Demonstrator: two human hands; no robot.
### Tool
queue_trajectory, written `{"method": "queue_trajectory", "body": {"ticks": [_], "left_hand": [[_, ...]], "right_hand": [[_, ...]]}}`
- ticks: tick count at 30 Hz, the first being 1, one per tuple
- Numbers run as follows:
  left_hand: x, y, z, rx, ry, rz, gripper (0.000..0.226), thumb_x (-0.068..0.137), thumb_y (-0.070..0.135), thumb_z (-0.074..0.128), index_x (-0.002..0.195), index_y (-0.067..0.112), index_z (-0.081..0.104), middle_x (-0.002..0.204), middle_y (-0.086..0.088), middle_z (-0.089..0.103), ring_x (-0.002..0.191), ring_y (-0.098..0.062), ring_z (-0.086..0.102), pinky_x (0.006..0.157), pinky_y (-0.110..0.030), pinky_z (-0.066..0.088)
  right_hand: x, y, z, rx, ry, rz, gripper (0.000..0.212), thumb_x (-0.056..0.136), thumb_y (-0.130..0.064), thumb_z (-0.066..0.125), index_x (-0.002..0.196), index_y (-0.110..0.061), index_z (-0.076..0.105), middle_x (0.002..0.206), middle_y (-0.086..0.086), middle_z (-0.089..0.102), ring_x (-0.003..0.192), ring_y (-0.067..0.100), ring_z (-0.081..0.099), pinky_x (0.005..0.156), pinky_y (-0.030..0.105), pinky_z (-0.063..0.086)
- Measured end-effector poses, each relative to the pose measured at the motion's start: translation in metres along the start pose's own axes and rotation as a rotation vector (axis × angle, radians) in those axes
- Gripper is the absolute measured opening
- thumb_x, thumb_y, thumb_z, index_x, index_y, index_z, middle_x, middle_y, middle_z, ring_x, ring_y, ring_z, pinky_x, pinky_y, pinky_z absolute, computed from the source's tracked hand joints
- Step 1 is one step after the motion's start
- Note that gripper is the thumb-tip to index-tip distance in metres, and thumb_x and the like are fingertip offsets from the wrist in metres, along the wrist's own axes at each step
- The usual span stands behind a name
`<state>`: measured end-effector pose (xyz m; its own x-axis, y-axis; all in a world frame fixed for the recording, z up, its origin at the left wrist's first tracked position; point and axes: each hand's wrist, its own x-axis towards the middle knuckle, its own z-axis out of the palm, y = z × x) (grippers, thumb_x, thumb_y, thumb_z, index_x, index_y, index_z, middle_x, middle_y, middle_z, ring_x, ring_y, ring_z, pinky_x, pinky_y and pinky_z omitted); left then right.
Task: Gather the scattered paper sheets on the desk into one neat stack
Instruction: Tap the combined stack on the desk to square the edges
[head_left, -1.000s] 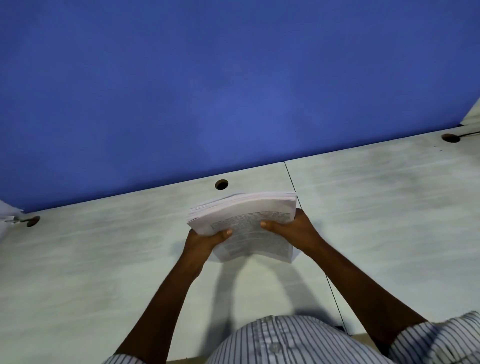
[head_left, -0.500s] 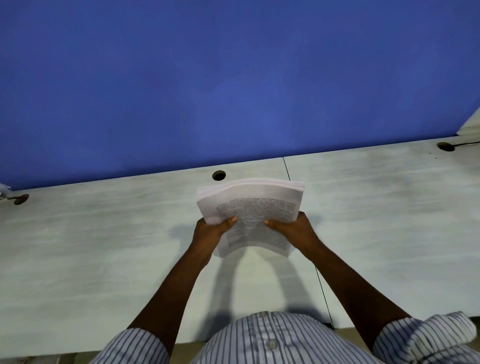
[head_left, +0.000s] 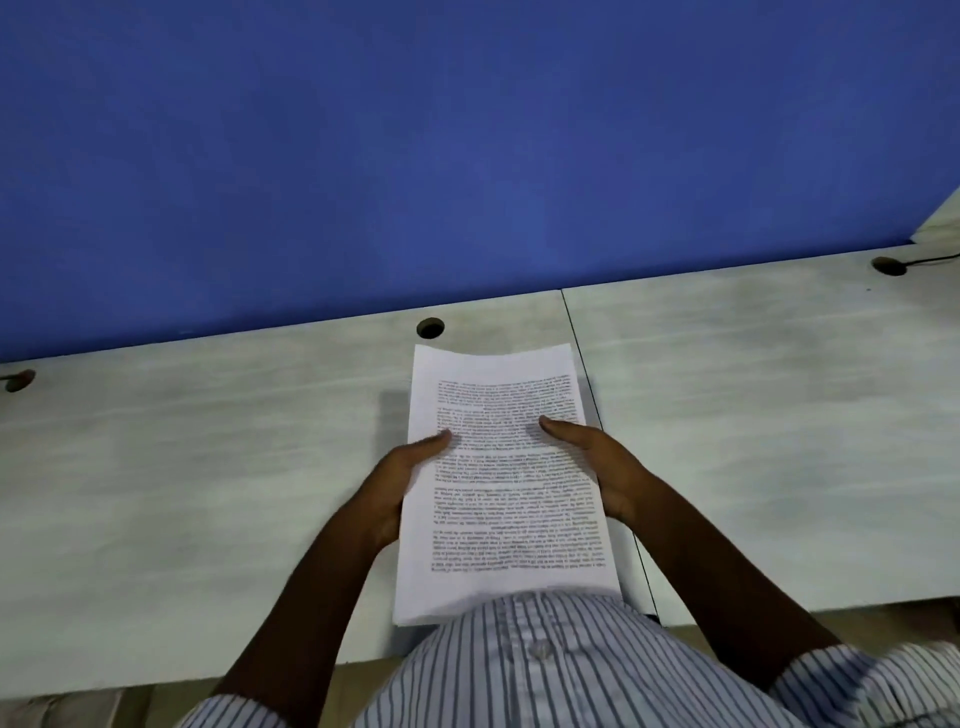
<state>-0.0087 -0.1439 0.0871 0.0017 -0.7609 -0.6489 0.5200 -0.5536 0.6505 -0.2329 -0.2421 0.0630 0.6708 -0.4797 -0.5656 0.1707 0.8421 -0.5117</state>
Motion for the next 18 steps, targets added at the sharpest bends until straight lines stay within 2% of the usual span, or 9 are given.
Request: {"method": "queue_trajectory", "body": {"ticks": [1,3,7,9,11,12,15,17,18], "left_hand": [[-0.001,-0.003,-0.003,0.05,0.007,-0.018,0.039,0.093,0.02,0.061,0.128,0.005,0.064,0.122,-0.019,0.069,0.105,-0.036,0.069,0.086,-0.044,0.059],[0.0,-0.005,-0.012,0.114,0.012,0.005,0.039,0.093,0.014,0.061,0.132,0.004,0.061,0.125,-0.019,0.068,0.111,-0.037,0.067,0.091,-0.047,0.057],[0.004,0.0,-0.022,0.058,0.059,0.171,0.04,0.092,0.008,0.063,0.132,0.006,0.061,0.127,-0.018,0.067,0.115,-0.039,0.065,0.101,-0.054,0.049],[0.01,0.001,-0.021,-0.022,0.127,0.269,0.041,0.091,0.003,0.063,0.131,0.006,0.061,0.127,-0.017,0.067,0.115,-0.038,0.065,0.102,-0.054,0.048],[0.018,-0.003,-0.018,-0.127,0.223,0.337,0.041,0.091,0.0,0.062,0.132,0.006,0.06,0.126,-0.016,0.068,0.114,-0.037,0.066,0.101,-0.054,0.049],[0.021,-0.006,-0.015,-0.181,0.276,0.356,0.041,0.091,-0.001,0.061,0.131,0.006,0.061,0.124,-0.015,0.069,0.112,-0.036,0.067,0.1,-0.053,0.05],[0.023,-0.018,0.0,-0.309,0.378,0.379,0.037,0.093,-0.001,0.061,0.128,0.01,0.063,0.121,-0.011,0.071,0.109,-0.032,0.068,0.094,-0.048,0.054],[0.023,-0.025,0.009,-0.332,0.391,0.382,0.036,0.092,-0.002,0.062,0.125,0.012,0.064,0.119,-0.008,0.072,0.105,-0.028,0.07,0.088,-0.041,0.057],[0.021,-0.028,0.012,-0.326,0.382,0.374,0.037,0.092,-0.004,0.062,0.124,0.013,0.065,0.117,-0.008,0.073,0.103,-0.027,0.07,0.085,-0.04,0.058]], "right_hand": [[-0.003,0.003,0.001,-0.01,-0.001,0.0,0.038,0.094,-0.023,0.062,0.126,-0.004,0.065,0.123,0.018,0.068,0.097,0.032,0.071,0.085,0.04,0.06],[-0.008,0.009,-0.001,-0.021,0.002,0.018,0.036,0.091,-0.022,0.062,0.121,-0.003,0.068,0.12,0.017,0.069,0.096,0.03,0.072,0.083,0.038,0.06],[-0.022,0.027,-0.01,-0.045,-0.049,0.09,0.037,0.09,-0.018,0.065,0.123,-0.002,0.068,0.13,0.02,0.064,0.109,0.033,0.068,0.09,0.041,0.057],[-0.025,0.031,-0.015,0.03,-0.017,0.07,0.049,0.076,-0.019,0.081,0.121,-0.003,0.069,0.129,0.021,0.065,0.107,0.034,0.069,0.085,0.045,0.059],[-0.026,0.031,-0.019,0.203,-0.054,-0.021,0.076,0.064,-0.026,0.092,0.13,-0.004,0.063,0.134,0.022,0.06,0.114,0.039,0.064,0.087,0.053,0.057],[-0.025,0.029,-0.017,0.276,-0.096,-0.079,0.079,0.07,-0.033,0.088,0.138,-0.007,0.057,0.14,0.022,0.056,0.12,0.039,0.06,0.091,0.055,0.055],[-0.015,0.025,0.0,0.359,-0.074,-0.172,0.06,0.097,-0.045,0.052,0.148,-0.013,0.046,0.148,0.017,0.05,0.134,0.037,0.05,0.104,0.055,0.046],[-0.004,0.027,0.011,0.336,0.0,-0.178,0.051,0.1,-0.031,0.053,0.147,-0.013,0.046,0.145,0.018,0.053,0.135,0.036,0.05,0.111,0.056,0.04],[0.001,0.028,0.014,0.308,0.027,-0.176,0.048,0.098,-0.021,0.056,0.145,-0.012,0.048,0.14,0.019,0.057,0.131,0.037,0.054,0.108,0.056,0.042]]}}
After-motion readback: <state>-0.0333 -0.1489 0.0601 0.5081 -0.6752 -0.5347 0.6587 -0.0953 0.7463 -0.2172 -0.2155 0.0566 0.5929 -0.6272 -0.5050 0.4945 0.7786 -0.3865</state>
